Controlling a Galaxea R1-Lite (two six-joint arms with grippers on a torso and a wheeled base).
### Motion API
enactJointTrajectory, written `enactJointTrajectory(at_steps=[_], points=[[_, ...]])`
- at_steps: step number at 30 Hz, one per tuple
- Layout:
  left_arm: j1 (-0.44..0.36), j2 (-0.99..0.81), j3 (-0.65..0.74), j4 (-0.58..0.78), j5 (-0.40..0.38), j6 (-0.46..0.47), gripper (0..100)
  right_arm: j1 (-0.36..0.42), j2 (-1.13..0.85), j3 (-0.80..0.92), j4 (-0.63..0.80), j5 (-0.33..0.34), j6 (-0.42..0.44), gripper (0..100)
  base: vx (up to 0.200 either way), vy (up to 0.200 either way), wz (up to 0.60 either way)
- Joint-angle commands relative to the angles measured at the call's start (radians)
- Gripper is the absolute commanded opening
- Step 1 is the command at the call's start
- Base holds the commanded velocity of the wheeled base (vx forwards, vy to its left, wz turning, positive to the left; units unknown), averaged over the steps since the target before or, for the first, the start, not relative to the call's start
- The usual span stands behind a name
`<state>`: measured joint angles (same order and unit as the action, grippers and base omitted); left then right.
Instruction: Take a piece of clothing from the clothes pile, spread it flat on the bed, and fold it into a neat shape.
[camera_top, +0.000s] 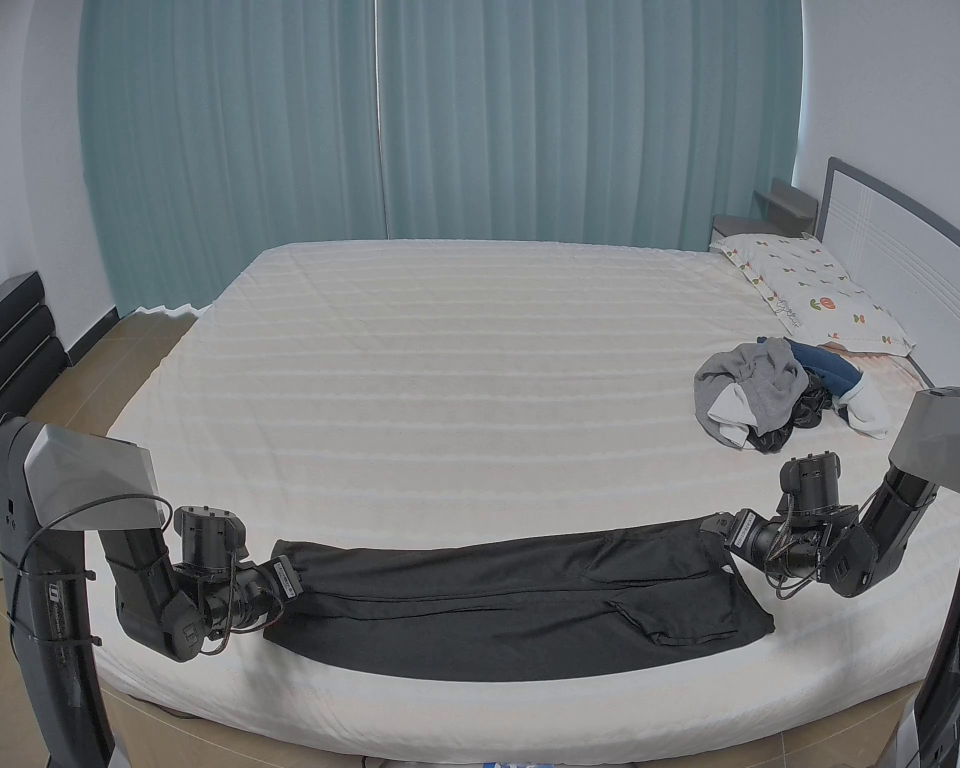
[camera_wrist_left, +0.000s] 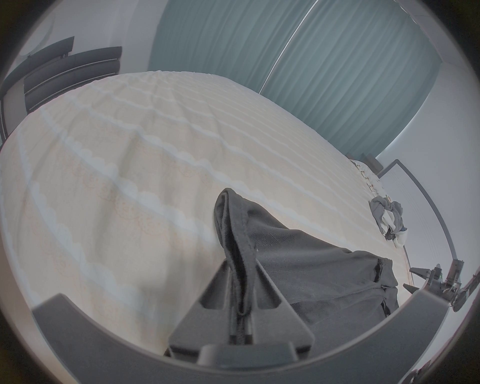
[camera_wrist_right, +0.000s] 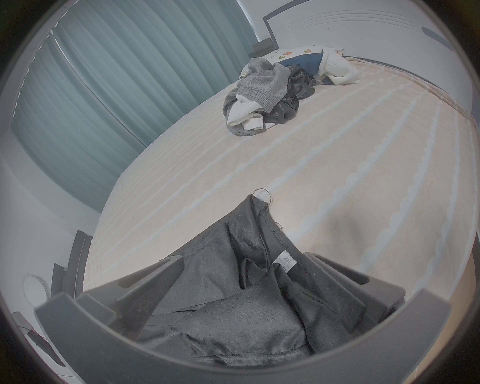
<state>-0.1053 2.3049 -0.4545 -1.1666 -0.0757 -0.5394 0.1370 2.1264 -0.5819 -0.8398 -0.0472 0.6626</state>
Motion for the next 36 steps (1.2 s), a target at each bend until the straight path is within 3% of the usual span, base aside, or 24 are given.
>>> enactJointTrajectory(at_steps=[1, 12, 18, 30, 31, 36], points=[[-0.008, -0.001, 0.0, -0.001, -0.001, -0.005, 0, 0.006, -0.002, -0.004, -0.001, 0.0, 0.002, 100, 0.0, 0.0, 0.0], [-0.02, 0.007, 0.005, -0.002, -0.001, -0.005, 0, 0.006, -0.002, 0.001, -0.001, 0.0, 0.0, 100, 0.0, 0.0, 0.0], [-0.045, 0.007, 0.008, -0.002, -0.05, -0.007, 0, 0.006, -0.002, -0.003, -0.001, 0.0, 0.0, 100, 0.0, 0.0, 0.0], [-0.048, 0.021, 0.002, -0.002, -0.036, 0.004, 0, 0.007, 0.0, -0.003, -0.001, 0.0, 0.0, 100, 0.0, 0.0, 0.0], [-0.048, 0.021, 0.003, -0.002, -0.035, 0.004, 100, 0.007, 0.0, -0.003, -0.001, 0.0, 0.0, 100, 0.0, 0.0, 0.0], [-0.043, 0.014, 0.007, -0.012, -0.032, -0.001, 100, 0.006, -0.002, -0.001, -0.001, 0.0, 0.0, 100, 0.0, 0.0, 0.0]])
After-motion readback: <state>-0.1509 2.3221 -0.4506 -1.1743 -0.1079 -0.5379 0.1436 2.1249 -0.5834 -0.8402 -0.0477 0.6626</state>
